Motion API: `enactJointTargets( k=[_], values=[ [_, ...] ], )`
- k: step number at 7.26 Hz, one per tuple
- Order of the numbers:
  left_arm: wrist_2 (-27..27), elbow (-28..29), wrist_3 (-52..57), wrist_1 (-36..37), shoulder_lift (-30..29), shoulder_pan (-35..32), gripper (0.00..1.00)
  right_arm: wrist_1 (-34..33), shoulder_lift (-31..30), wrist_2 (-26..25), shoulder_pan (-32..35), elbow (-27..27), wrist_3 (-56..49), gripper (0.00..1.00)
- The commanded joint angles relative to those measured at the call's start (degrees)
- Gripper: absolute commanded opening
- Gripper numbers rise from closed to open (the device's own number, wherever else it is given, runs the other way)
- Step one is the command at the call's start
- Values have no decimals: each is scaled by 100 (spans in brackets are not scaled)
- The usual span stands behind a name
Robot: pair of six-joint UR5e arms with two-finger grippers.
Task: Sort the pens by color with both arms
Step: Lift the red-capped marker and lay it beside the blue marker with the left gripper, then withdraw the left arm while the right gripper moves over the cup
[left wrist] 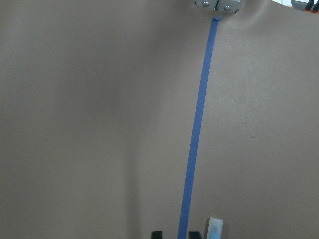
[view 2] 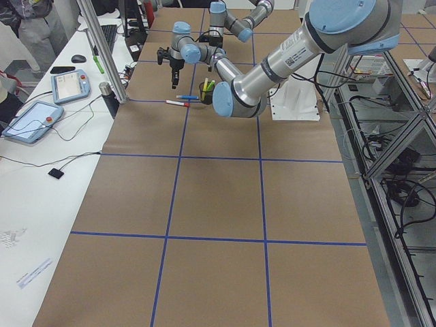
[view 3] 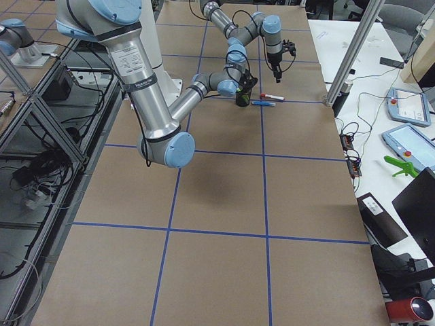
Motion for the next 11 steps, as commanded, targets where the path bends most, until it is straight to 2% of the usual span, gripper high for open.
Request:
enactJointTargets(
  k=[1,2,3,4,6,7,9,11],
  values=[
    [-58,-228,81,17,38,-157,99,5,0,-36,-30,-47,-27,70],
    [-485,-517,368,147,204,-411,99,5,52,-97,-74,-56,-36,70],
    [-881,-1060,632,236,710,-648,99,5,122,-229,-135,-186,-54,70],
    [-946,-1613,957,332,1255,-799,99,5,201,-230,-136,-284,-62,70],
    [-1436,-2432,1756,718,2047,-1281,99,5,516,-247,-136,-616,-159,67],
    [-1587,-2689,2177,746,2434,-1545,99,5,684,-247,-153,-827,-159,67],
    [-1641,-2770,2785,746,2850,-1853,99,5,633,-247,-250,-829,-151,66],
    [-1886,-2902,3636,738,3411,-2274,99,5,668,-239,-250,-803,-159,55]
  ],
)
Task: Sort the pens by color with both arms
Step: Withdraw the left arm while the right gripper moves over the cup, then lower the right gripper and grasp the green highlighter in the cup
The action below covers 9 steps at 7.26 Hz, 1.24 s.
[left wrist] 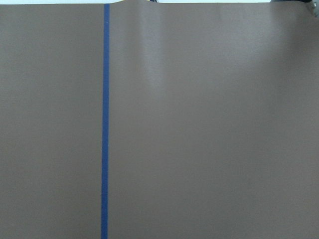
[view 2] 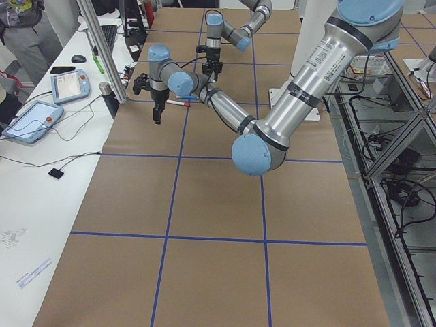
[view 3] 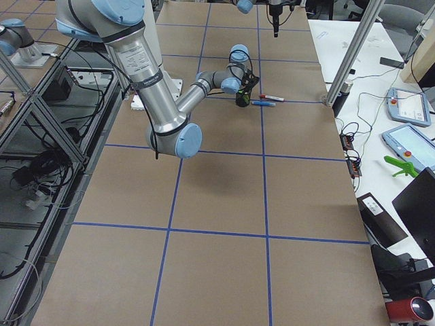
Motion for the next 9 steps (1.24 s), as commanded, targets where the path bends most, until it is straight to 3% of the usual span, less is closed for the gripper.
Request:
enactJointTargets(
  k=[1,4,7,9],
  values=[
    [-137,-101,846,4,516,-445,99,0,12,3,-12,18,3,48],
    [-487,-101,1358,-5,921,-884,99,0,-5,-23,5,35,-32,46],
    [-497,-101,1807,4,1071,-1114,99,0,-5,-76,23,27,-120,43],
    [-497,-101,1808,12,1071,-1123,99,0,12,-155,23,27,-208,29]
  ],
)
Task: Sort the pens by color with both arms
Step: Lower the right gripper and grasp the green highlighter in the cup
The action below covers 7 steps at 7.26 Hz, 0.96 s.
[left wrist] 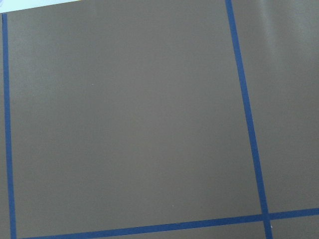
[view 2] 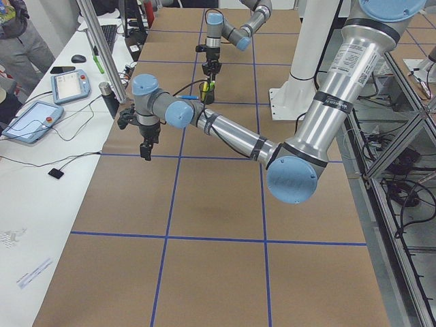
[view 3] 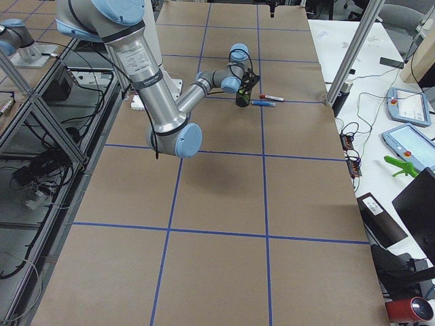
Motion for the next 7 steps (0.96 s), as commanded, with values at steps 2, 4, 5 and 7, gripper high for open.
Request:
enactJointTargets(
  k=[2,4,5,7],
  values=[
    [-1,9,7,7,5,-10,99,-4,-11,-30,-6,12,-54,40],
    [-1,9,7,7,5,-10,99,-4,50,-30,-6,4,-54,66],
    [-1,9,7,7,5,-10,99,-4,68,-30,-15,4,-54,61],
    [-1,0,7,24,5,-10,99,-4,111,-21,-85,4,-45,48]
  ],
)
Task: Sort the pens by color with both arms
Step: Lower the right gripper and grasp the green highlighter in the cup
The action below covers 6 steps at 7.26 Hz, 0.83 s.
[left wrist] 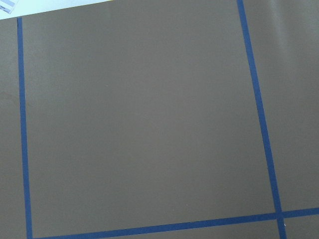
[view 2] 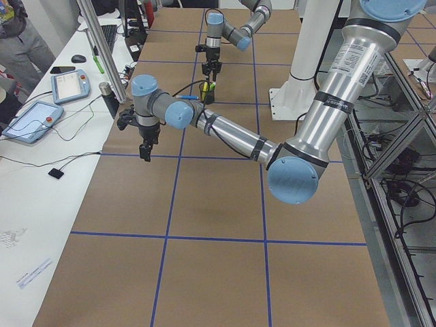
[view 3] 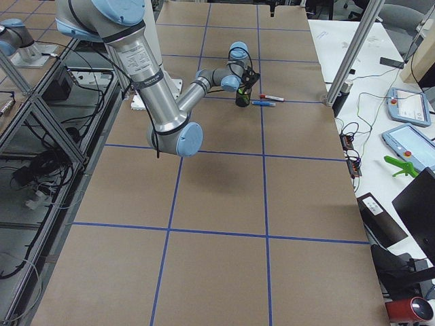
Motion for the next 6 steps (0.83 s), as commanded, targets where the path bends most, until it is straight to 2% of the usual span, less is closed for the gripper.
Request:
enactJointTargets(
  k=[1,4,6],
  values=[
    [-4,-8,0,22,0,0,99,0,43,-2,-62,-35,-6,45],
    [-4,-8,0,31,0,0,99,-9,26,-11,-115,-70,-6,45],
    [-4,-8,0,31,0,0,99,0,17,-2,-133,-62,-6,48]
  ],
)
